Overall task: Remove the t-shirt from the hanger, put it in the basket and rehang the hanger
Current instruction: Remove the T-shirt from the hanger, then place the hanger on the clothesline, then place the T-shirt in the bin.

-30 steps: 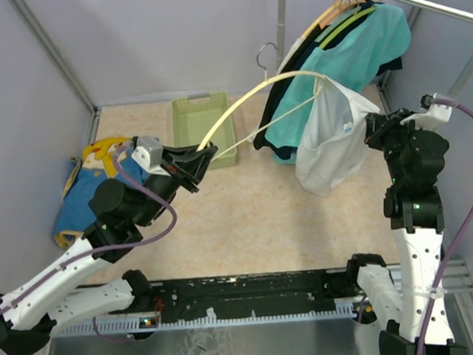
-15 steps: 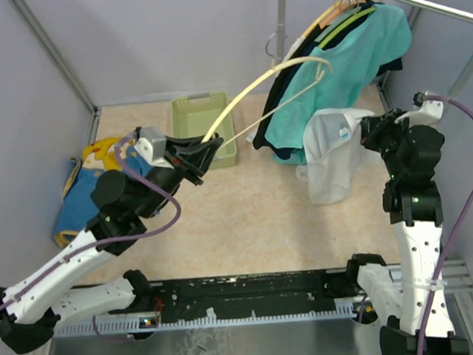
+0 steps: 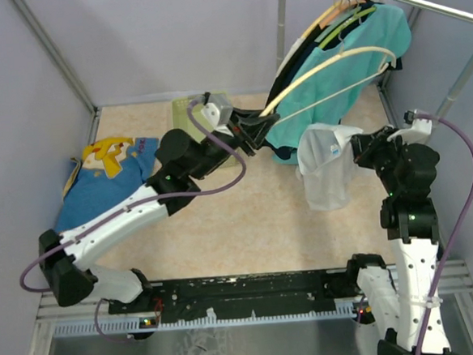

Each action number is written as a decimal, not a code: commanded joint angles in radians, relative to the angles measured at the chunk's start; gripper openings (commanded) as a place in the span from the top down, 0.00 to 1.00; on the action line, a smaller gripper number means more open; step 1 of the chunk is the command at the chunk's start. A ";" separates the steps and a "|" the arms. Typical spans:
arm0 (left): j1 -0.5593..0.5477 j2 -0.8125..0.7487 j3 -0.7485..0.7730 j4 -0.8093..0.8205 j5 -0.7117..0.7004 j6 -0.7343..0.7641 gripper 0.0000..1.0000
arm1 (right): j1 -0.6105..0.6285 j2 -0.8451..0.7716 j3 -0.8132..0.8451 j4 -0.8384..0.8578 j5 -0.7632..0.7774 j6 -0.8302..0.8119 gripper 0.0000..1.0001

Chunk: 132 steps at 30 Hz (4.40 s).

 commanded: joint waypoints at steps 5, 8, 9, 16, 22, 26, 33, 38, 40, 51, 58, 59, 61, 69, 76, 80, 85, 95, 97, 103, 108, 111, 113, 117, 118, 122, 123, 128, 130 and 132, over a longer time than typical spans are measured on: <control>-0.002 0.275 0.222 0.228 0.037 0.020 1.00 | 0.005 -0.060 -0.014 0.031 -0.072 0.018 1.00; -0.003 0.364 0.287 0.273 0.031 0.033 1.00 | 0.005 -0.070 -0.008 0.023 -0.076 0.020 1.00; -0.002 0.392 0.305 0.286 0.030 0.036 1.00 | 0.005 -0.071 -0.009 0.023 -0.082 0.023 1.00; -0.003 0.564 0.465 0.329 0.022 0.086 1.00 | 0.005 -0.083 -0.013 0.012 -0.096 0.033 1.00; -0.001 0.678 0.598 0.321 0.002 0.115 1.00 | 0.004 -0.102 -0.016 0.007 -0.093 0.041 1.00; -0.002 0.740 0.678 0.322 -0.031 0.125 1.00 | 0.005 -0.107 -0.010 -0.001 -0.088 0.042 1.00; -0.001 0.841 0.824 0.246 -0.047 0.140 1.00 | 0.006 -0.113 -0.008 -0.007 -0.090 0.044 1.00; -0.001 0.881 0.886 0.189 -0.057 0.136 1.00 | 0.005 -0.116 -0.009 -0.007 -0.093 0.047 1.00; -0.002 0.887 0.893 0.172 -0.060 0.133 1.00 | 0.005 -0.117 -0.007 -0.009 -0.093 0.046 1.00; -0.001 0.857 0.827 0.130 -0.089 0.113 0.91 | 0.006 -0.123 0.000 -0.012 -0.093 0.048 1.00; -0.003 0.722 0.659 0.157 -0.031 0.072 0.01 | 0.005 -0.123 -0.002 0.003 -0.093 0.049 1.00; -0.004 0.699 0.642 0.147 -0.022 0.067 0.00 | 0.005 -0.122 -0.002 0.008 -0.094 0.051 1.00; -0.007 0.643 0.605 0.129 -0.015 0.064 0.00 | 0.005 -0.120 0.003 0.013 -0.094 0.051 1.00; -0.013 0.293 0.315 0.100 0.065 0.055 0.00 | 0.005 -0.065 0.047 0.091 -0.223 0.069 1.00; -0.015 0.066 0.040 0.050 0.164 0.049 0.00 | 0.008 0.008 0.120 0.285 -0.425 0.173 1.00; -0.018 0.022 -0.042 0.027 0.141 0.057 0.00 | 0.040 0.062 0.183 0.338 -0.467 0.201 1.00; -0.020 -0.049 -0.130 0.027 0.089 0.055 0.00 | 0.149 0.127 0.267 0.352 -0.450 0.206 1.00; -0.042 -0.070 -0.161 -0.015 0.087 0.076 0.00 | 0.606 0.346 0.444 0.308 -0.137 0.023 1.00; -0.048 -0.077 -0.185 -0.013 0.039 0.079 0.00 | 0.647 0.378 0.458 0.336 -0.125 0.025 1.00; -0.049 -0.101 -0.274 0.015 -0.051 0.089 0.00 | 0.787 0.491 0.560 0.324 -0.007 -0.047 1.00; -0.048 -0.159 -0.414 0.091 -0.156 0.067 0.00 | 0.811 0.540 0.635 0.333 0.048 -0.055 1.00; -0.045 -0.178 -0.464 0.133 -0.209 0.062 0.00 | 0.815 0.556 0.671 0.329 0.045 -0.057 1.00; -0.042 -0.165 -0.470 0.152 -0.227 0.062 0.05 | 0.829 0.568 0.691 0.321 0.047 -0.064 1.00; -0.035 -0.115 -0.432 0.189 -0.261 0.068 0.53 | 0.854 0.576 0.699 0.313 0.062 -0.077 1.00; -0.033 -0.105 -0.418 0.192 -0.280 0.070 0.67 | 0.858 0.575 0.699 0.308 0.065 -0.080 1.00; -0.018 -0.080 -0.364 0.181 -0.318 0.077 1.00 | 0.861 0.549 0.680 0.298 0.091 -0.092 1.00; -0.014 -0.080 -0.350 0.174 -0.327 0.087 1.00 | 0.861 0.541 0.673 0.291 0.104 -0.100 1.00; 0.034 -0.102 -0.270 0.122 -0.403 0.156 1.00 | 0.861 0.479 0.612 0.247 0.217 -0.139 1.00; 0.074 -0.115 -0.228 0.096 -0.408 0.181 1.00 | 0.861 0.447 0.574 0.243 0.273 -0.156 0.84; 0.118 -0.115 -0.180 0.067 -0.406 0.193 1.00 | 0.861 0.413 0.537 0.244 0.314 -0.168 0.68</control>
